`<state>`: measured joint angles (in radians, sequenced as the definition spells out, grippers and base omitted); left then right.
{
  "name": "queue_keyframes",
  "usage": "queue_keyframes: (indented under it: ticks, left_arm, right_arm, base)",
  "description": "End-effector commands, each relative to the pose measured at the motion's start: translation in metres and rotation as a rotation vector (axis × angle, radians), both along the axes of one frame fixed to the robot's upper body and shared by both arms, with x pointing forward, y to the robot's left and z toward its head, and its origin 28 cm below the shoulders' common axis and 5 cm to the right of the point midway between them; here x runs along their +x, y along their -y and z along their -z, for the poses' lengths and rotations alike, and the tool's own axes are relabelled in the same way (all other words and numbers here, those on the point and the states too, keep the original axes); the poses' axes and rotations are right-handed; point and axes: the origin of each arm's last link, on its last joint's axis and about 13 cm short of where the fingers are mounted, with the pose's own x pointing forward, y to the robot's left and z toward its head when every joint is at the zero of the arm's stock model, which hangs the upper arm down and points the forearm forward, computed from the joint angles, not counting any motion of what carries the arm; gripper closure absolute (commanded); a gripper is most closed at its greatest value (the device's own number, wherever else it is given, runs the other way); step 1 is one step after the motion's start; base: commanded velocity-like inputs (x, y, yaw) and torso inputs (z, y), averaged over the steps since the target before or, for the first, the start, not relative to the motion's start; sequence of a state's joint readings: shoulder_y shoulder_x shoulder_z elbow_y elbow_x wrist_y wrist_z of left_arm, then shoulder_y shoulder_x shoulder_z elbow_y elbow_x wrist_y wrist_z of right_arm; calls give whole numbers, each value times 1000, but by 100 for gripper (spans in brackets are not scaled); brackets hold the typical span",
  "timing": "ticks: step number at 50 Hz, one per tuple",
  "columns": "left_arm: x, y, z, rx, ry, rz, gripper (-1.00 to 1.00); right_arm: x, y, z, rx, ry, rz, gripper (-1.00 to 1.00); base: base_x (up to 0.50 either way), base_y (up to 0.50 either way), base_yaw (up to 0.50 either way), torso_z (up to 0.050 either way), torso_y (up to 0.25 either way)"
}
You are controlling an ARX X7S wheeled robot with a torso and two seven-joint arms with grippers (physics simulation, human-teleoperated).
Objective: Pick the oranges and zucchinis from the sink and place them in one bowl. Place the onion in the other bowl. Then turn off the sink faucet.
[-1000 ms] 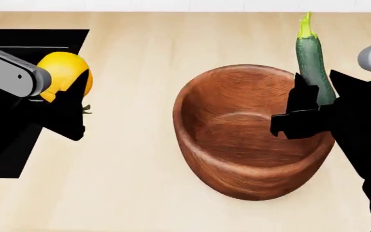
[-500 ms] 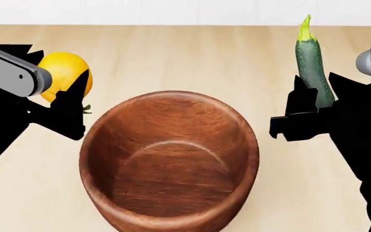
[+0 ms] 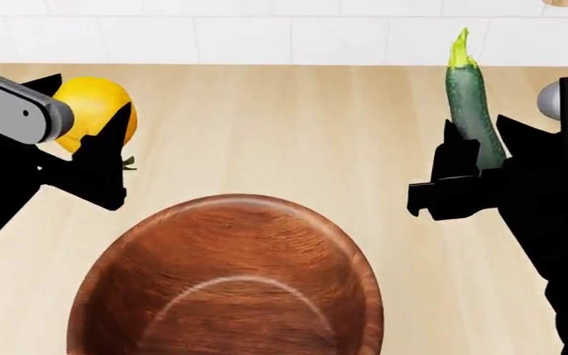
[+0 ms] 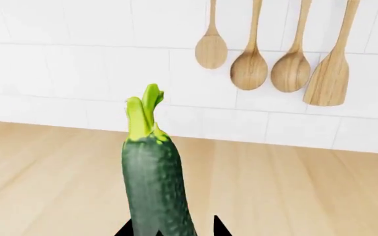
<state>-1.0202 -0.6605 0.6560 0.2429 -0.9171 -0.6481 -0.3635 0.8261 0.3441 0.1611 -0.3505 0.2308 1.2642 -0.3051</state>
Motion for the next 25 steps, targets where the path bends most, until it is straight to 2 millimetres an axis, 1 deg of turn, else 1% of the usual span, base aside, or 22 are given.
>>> queue_keyframes:
  ticks: [1,3,5,6,11,14,17,20,22,25]
  left_arm:
    - [-3,0,-4,-52,16,49,100]
    - [-8,0,-8,-79,16,118,100]
    - [-10,2,-9,-83,14,147,100]
    - [-14,2,-13,-101,18,232,100]
    - [-23,-1,-17,-103,-2,378,100]
    - [-29,-1,-19,-134,-14,484,100]
    - [-37,-2,-26,-172,-32,596,100]
    - [-36,-1,-31,-189,-61,627,100]
    - [-36,0,-30,-193,-128,665,100]
    - [-37,2,-28,-167,-183,695,100]
  right_arm:
    - [0,0,-1,11,8,-11,100]
    - [0,-1,0,13,-1,-17,100]
    - [0,-1,0,12,-1,-19,100]
    - [0,-2,0,12,-2,-22,100]
    - [-1,-2,1,9,-7,-29,100]
    - [-1,-2,1,9,-12,-33,100]
    - [0,-3,3,6,-20,-37,100]
    - [0,-4,4,5,-25,-41,100]
    - [0,-4,4,4,-29,-43,100]
    - [0,-4,5,4,-33,-44,100]
  base:
    - [0,0,0,0,0]
    - [0,0,0,0,0]
    - [0,0,0,0,0]
    - [0,0,0,0,0]
    - [0,0,0,0,2]
    - [0,0,0,0,0]
    - [0,0,0,0,0]
    - [0,0,0,0,0]
    - [0,0,0,0,0]
    - [0,0,0,0,0]
